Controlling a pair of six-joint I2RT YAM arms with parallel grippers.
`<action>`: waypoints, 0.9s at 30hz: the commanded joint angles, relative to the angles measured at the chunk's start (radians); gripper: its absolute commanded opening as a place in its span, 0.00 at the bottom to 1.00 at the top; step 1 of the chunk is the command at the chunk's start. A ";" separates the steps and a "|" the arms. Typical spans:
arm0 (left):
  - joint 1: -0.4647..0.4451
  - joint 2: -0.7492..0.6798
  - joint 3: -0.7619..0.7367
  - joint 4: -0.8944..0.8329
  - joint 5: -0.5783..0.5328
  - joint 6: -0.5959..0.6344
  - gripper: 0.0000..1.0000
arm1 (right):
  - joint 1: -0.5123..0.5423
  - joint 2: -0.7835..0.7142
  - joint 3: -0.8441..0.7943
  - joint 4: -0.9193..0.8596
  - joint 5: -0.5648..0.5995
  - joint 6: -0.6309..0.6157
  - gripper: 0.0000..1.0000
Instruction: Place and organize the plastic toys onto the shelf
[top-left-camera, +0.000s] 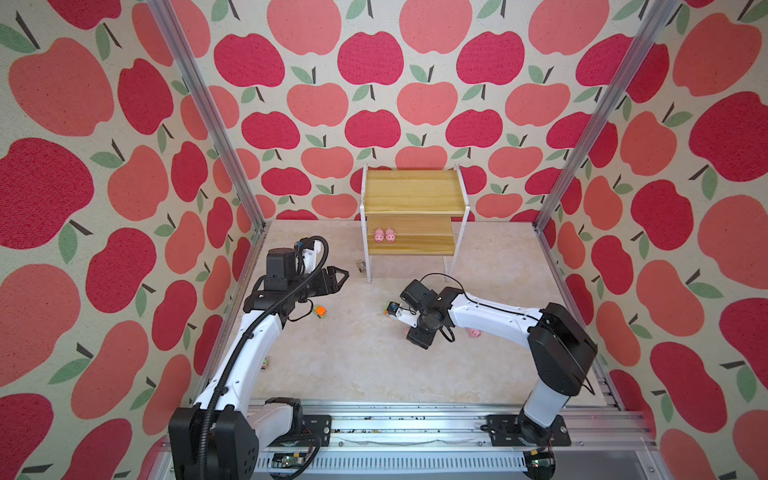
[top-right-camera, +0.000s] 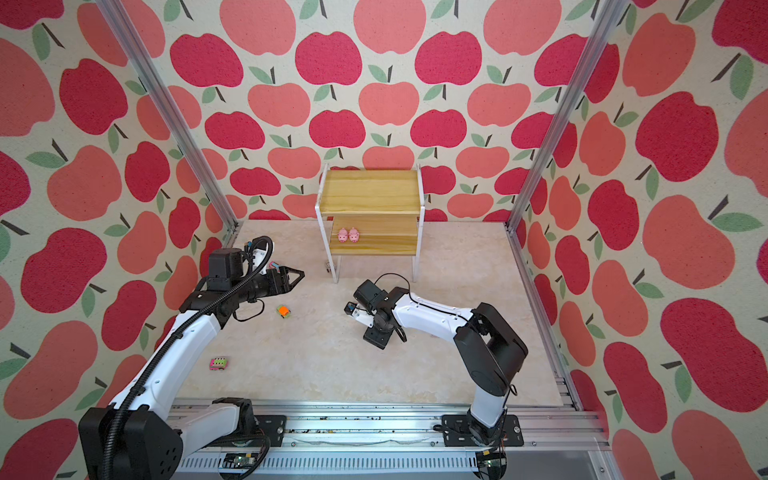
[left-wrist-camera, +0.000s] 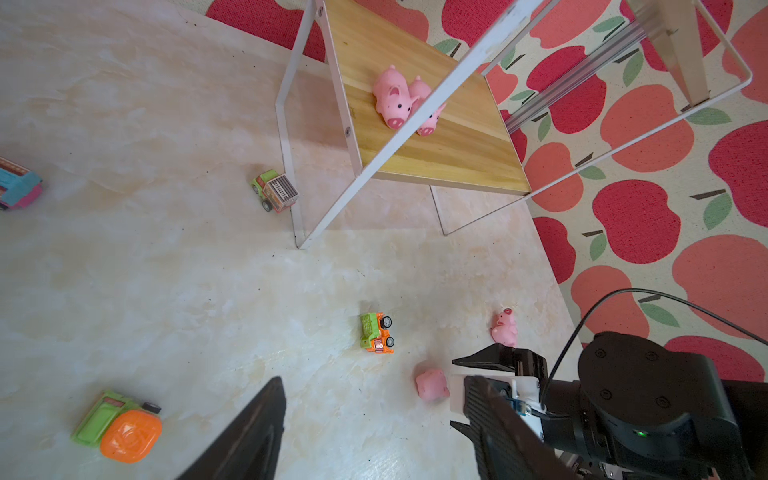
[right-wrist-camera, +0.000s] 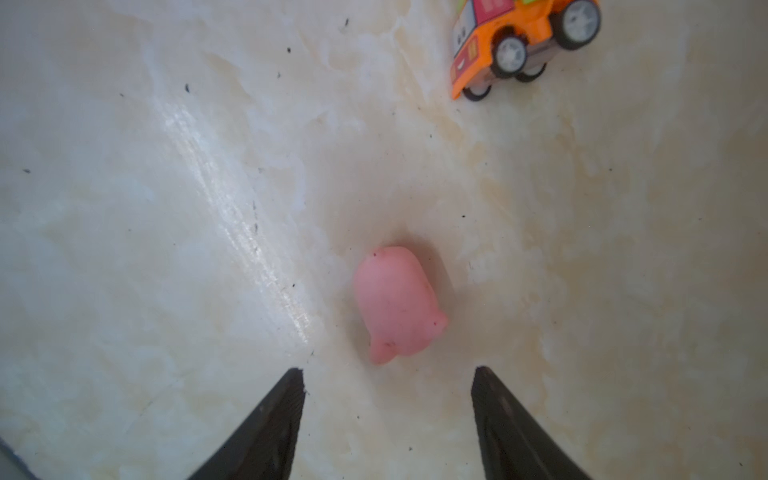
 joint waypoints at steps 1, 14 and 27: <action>-0.003 0.020 -0.014 0.003 -0.020 0.026 0.72 | -0.008 0.034 0.007 0.041 -0.021 -0.086 0.66; -0.001 0.011 -0.012 0.000 -0.032 0.029 0.72 | 0.001 0.064 0.038 0.053 -0.092 -0.013 0.25; 0.083 -0.022 0.005 -0.019 -0.091 0.001 0.71 | 0.182 0.142 0.259 0.192 -0.017 0.551 0.24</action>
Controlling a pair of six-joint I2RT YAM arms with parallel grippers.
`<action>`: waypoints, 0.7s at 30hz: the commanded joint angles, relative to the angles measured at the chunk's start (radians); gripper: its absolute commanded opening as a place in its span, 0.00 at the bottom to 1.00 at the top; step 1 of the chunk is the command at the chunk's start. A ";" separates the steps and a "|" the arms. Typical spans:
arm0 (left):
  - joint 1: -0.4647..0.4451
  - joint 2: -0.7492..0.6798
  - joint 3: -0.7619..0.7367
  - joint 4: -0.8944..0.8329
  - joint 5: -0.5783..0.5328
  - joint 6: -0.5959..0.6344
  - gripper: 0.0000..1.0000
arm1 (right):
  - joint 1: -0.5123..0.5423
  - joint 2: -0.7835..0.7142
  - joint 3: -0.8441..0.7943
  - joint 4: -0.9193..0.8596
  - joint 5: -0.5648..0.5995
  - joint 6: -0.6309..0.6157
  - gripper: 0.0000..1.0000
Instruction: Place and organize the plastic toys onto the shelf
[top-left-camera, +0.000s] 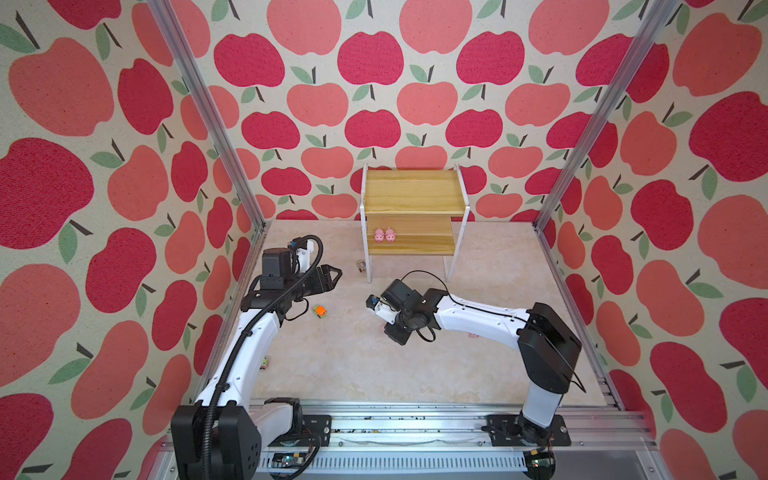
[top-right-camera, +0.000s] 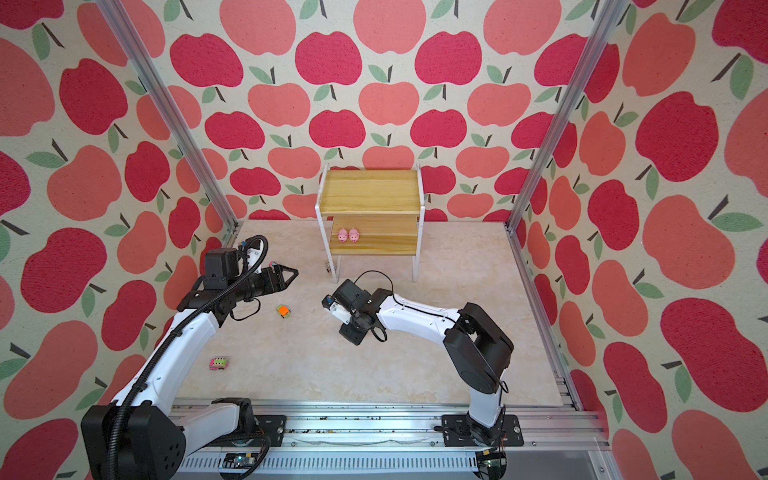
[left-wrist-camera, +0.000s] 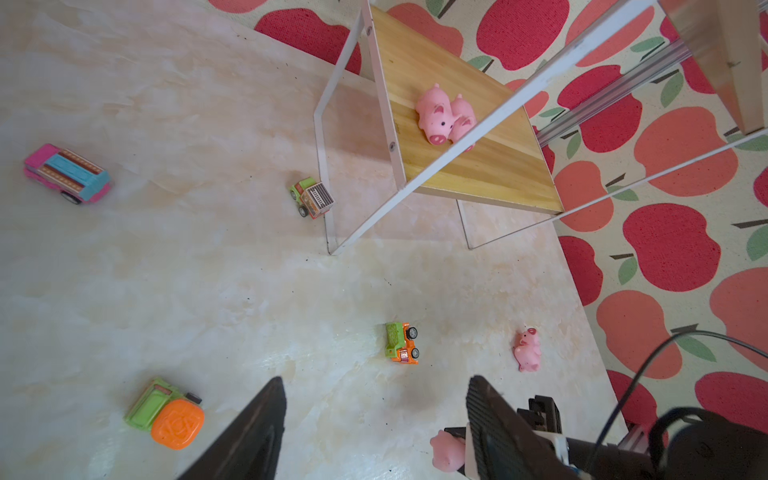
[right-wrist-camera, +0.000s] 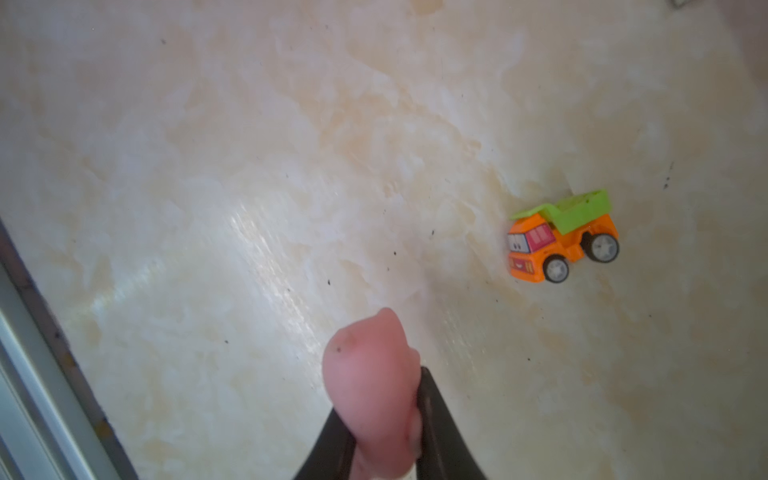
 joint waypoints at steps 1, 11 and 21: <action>0.027 -0.027 0.009 -0.027 -0.057 0.005 0.71 | 0.053 0.092 0.100 0.063 0.067 0.275 0.24; 0.098 -0.025 0.024 -0.071 -0.154 0.005 0.72 | 0.084 0.373 0.394 -0.019 0.197 0.475 0.24; 0.106 -0.033 0.021 -0.069 -0.160 0.007 0.73 | 0.081 0.438 0.434 -0.013 0.204 0.438 0.38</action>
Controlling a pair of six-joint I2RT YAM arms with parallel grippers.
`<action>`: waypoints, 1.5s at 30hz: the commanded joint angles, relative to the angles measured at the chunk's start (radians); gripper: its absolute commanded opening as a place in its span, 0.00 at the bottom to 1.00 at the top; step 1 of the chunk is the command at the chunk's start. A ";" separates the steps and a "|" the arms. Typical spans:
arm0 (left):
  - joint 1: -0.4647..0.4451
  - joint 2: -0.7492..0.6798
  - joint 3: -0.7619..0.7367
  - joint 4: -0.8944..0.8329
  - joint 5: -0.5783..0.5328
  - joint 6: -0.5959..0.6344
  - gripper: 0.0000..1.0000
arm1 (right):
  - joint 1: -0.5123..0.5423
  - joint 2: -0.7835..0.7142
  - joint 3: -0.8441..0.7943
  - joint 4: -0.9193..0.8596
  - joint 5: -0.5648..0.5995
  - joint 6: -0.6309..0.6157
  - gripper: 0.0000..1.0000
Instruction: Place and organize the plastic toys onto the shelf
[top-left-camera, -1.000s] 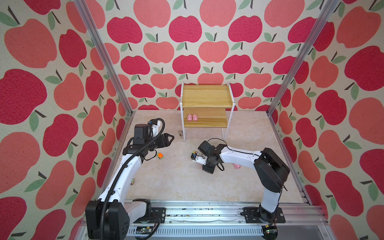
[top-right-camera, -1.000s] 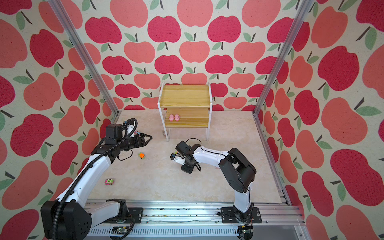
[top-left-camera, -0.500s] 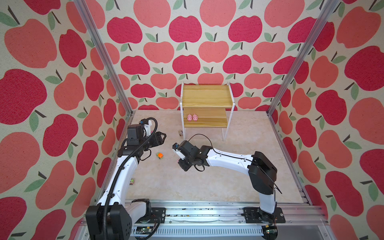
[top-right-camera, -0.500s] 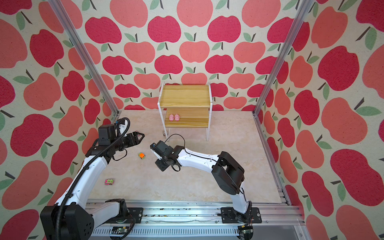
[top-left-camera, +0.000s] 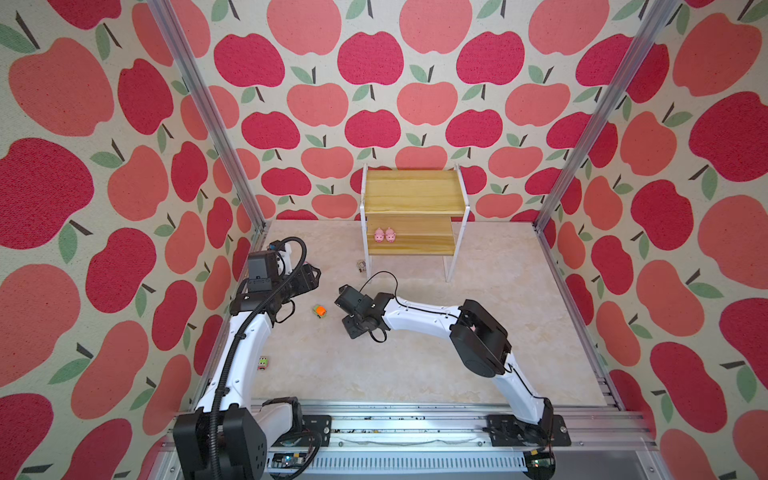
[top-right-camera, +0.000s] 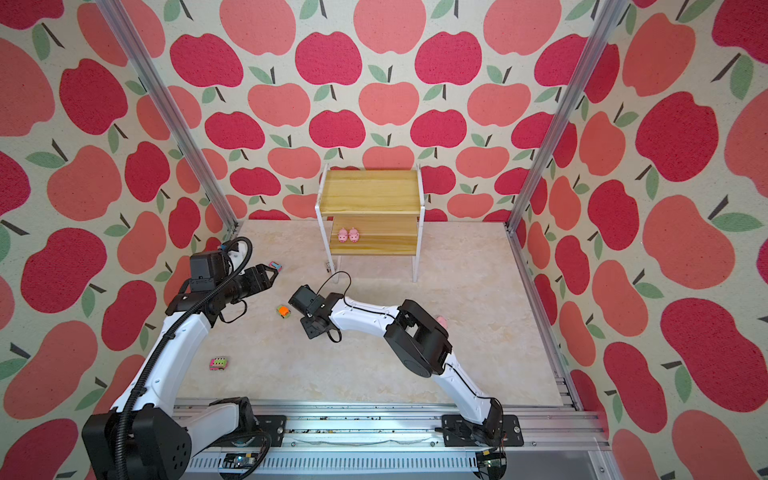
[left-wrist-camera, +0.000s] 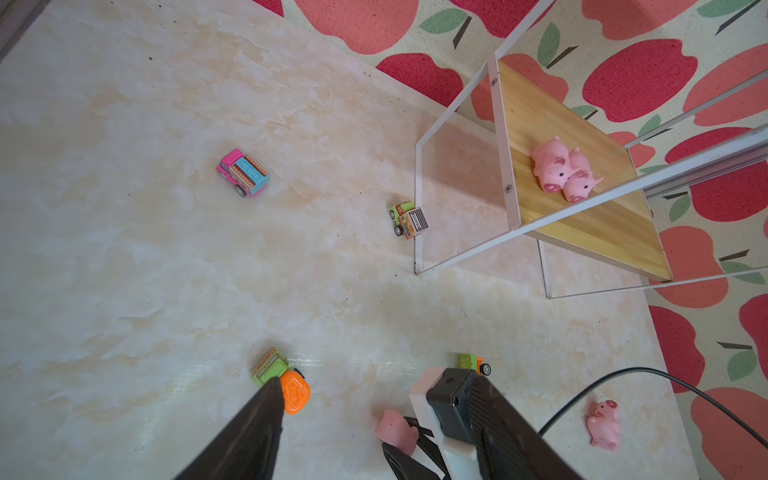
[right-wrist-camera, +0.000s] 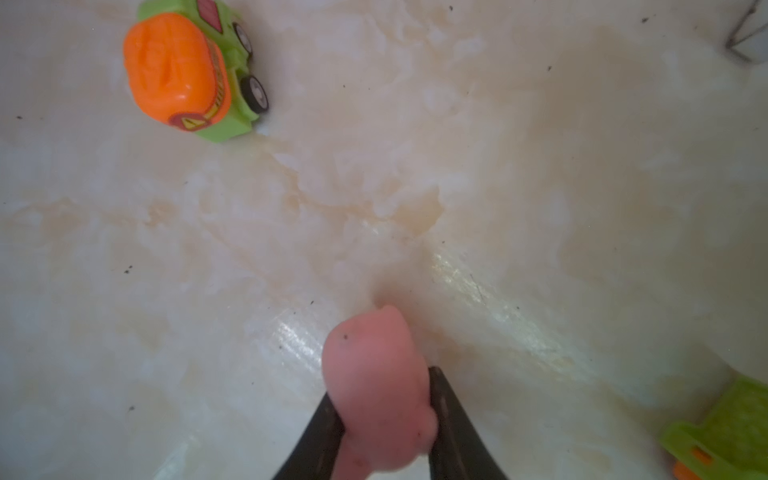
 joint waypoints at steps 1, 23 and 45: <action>0.006 -0.017 0.019 -0.011 -0.011 0.005 0.73 | -0.006 0.012 0.013 -0.005 0.015 -0.017 0.41; -0.032 -0.047 0.001 0.010 -0.001 0.026 0.74 | -0.084 -0.370 -0.777 0.960 -0.349 -0.500 0.57; -0.035 -0.048 0.000 0.026 0.015 0.017 0.74 | -0.055 -0.134 -0.803 1.274 -0.190 -0.474 0.49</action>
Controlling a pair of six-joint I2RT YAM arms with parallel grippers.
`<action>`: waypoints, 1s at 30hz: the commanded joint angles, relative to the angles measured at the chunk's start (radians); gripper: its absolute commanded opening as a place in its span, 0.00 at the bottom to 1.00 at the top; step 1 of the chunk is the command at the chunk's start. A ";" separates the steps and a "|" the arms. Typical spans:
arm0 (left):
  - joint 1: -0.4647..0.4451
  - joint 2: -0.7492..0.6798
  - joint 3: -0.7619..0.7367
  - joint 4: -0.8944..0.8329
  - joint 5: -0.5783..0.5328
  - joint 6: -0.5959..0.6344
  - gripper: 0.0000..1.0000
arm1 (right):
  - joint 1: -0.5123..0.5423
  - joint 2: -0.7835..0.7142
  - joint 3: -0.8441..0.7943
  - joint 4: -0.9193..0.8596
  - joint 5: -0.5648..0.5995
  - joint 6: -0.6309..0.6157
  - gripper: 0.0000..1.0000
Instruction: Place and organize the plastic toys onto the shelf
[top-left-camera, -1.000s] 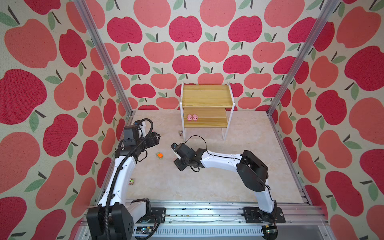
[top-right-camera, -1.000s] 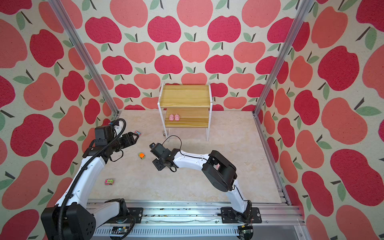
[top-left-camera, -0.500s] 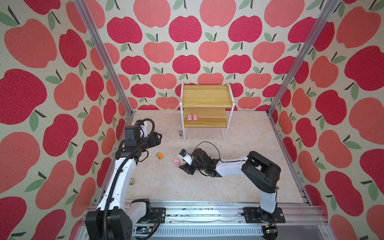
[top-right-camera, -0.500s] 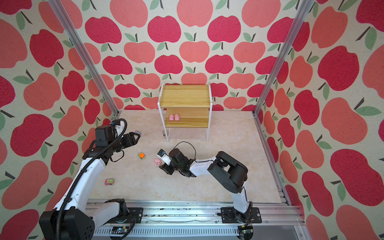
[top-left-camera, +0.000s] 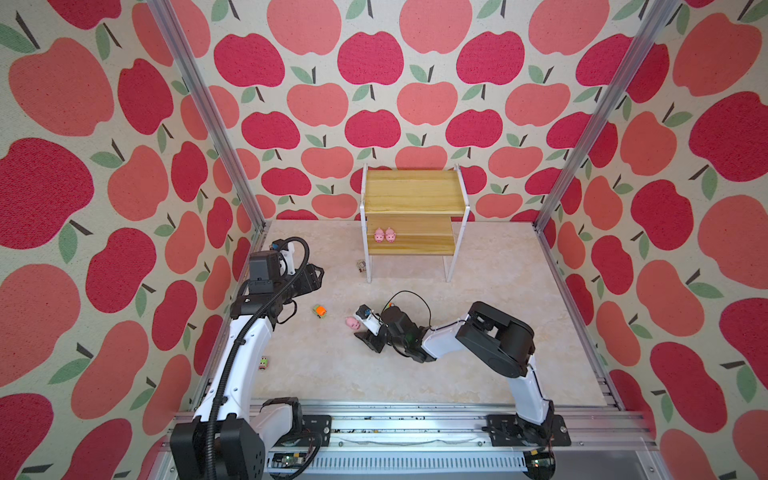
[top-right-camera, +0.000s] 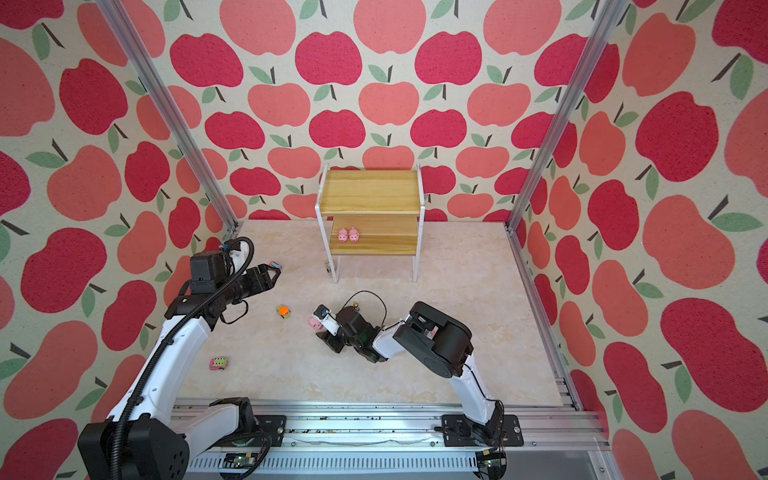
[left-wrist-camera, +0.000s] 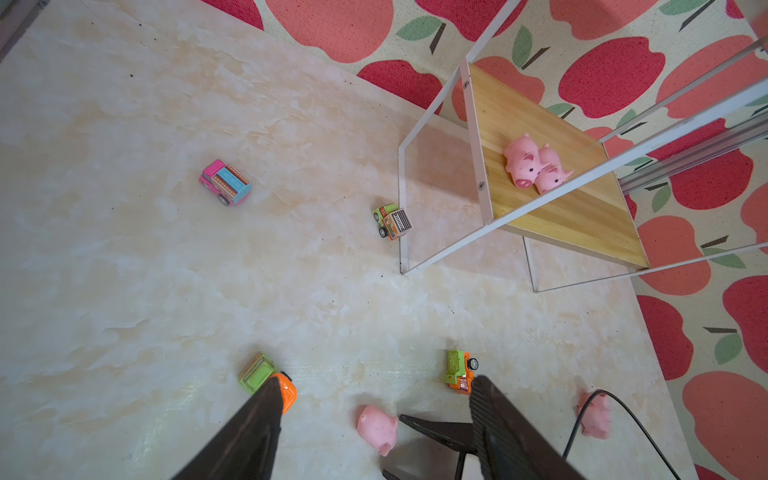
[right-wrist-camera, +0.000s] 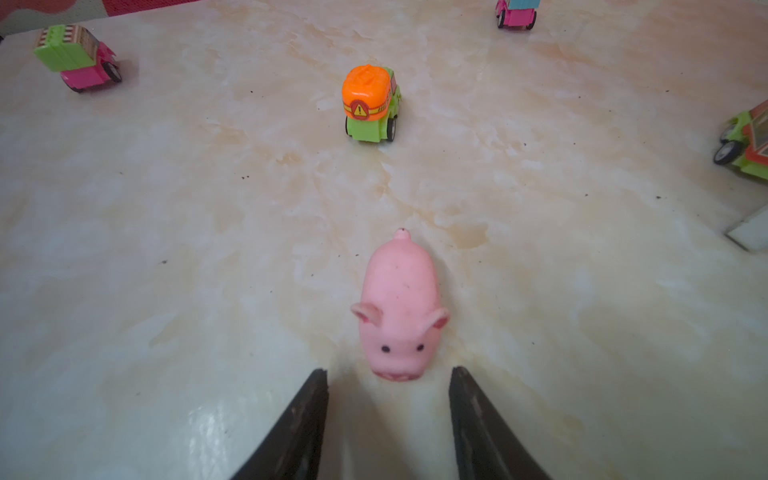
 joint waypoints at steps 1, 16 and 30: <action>-0.003 -0.014 0.000 0.022 0.014 0.014 0.74 | 0.010 0.031 0.014 0.030 0.032 -0.003 0.47; -0.002 -0.014 -0.002 0.024 0.016 0.012 0.74 | 0.013 0.073 0.061 0.028 0.039 -0.019 0.37; -0.003 -0.014 -0.001 0.026 0.019 0.011 0.74 | 0.025 0.021 0.047 0.053 0.084 -0.040 0.16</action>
